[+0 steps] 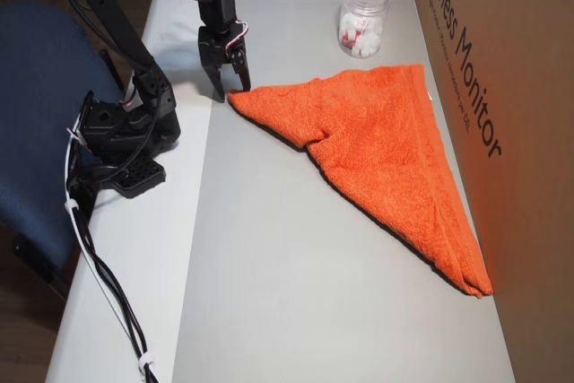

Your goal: Fold the blanket.

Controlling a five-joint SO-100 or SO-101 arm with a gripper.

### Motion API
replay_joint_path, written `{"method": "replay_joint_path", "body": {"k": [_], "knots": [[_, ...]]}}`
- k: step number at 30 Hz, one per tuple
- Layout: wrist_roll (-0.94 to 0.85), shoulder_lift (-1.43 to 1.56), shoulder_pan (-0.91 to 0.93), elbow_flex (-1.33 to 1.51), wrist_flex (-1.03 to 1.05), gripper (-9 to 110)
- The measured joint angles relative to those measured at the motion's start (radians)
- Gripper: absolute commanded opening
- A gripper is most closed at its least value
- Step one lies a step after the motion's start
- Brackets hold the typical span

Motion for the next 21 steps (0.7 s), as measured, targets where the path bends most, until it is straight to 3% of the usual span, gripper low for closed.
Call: {"method": "replay_joint_path", "body": {"k": [11,21], "knots": [[0.000,0.000,0.000,0.000,0.002,6],[0.006,0.000,-0.002,0.003,-0.120,6]]}}
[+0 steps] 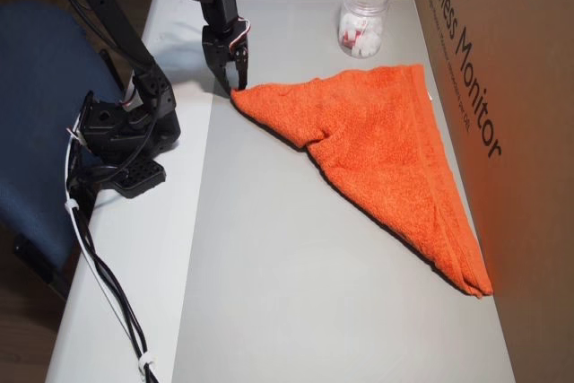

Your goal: Fold the blanket.

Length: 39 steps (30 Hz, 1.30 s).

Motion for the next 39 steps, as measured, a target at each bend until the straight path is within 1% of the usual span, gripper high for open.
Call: {"method": "replay_joint_path", "body": {"k": [9,12,15,20,23,28,33,39], "knots": [[0.002,0.000,-0.002,-0.035,-0.006,6],[0.046,0.003,-0.008,-0.067,-0.006,6],[0.095,0.034,-0.057,-0.112,0.055,6],[0.186,0.094,-0.115,-0.179,0.250,6],[0.239,0.123,-0.126,-0.184,0.287,6],[0.396,0.195,-0.109,-0.184,0.305,6],[0.630,0.281,-0.089,-0.184,0.308,6],[0.937,0.337,-0.091,-0.184,0.400,6]]}}
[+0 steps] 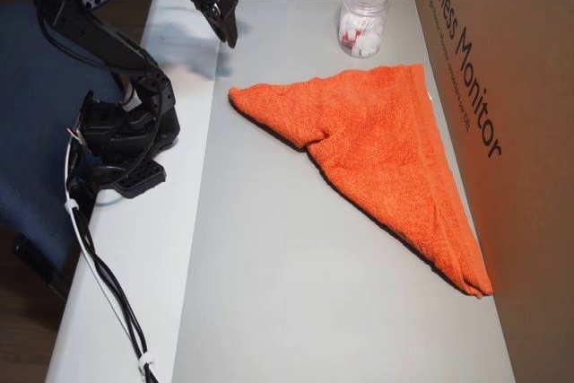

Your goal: Fold the blanket.

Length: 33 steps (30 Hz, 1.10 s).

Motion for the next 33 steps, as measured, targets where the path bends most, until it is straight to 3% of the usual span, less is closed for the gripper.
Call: {"method": "replay_joint_path", "body": {"k": [11,18,23,33], "knots": [[0.765,0.005,0.000,-0.012,0.107,6],[1.081,0.006,0.040,-0.015,0.107,10],[1.163,0.006,0.089,0.005,0.121,13],[1.143,0.006,0.163,0.092,0.064,14]]}}
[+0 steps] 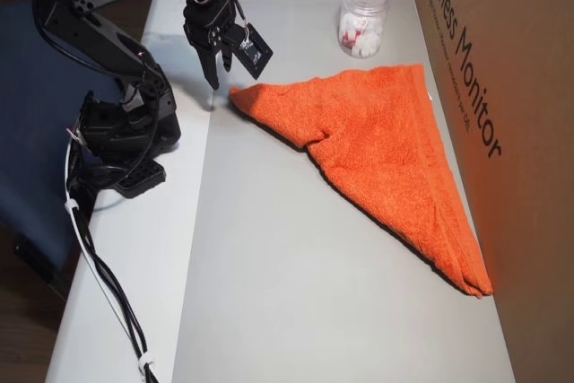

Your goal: Fold the blanket.

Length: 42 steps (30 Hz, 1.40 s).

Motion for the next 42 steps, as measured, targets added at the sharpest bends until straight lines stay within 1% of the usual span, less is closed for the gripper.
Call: {"method": "replay_joint_path", "body": {"k": [8,11,21,37,42], "knots": [[-0.181,0.000,0.005,0.069,-0.109,14],[-0.218,0.000,0.002,0.100,-0.146,14],[-0.247,0.000,0.055,0.183,-0.252,14],[-0.250,0.003,0.044,0.267,-0.402,13],[-0.250,0.003,0.034,0.337,-0.456,13]]}}
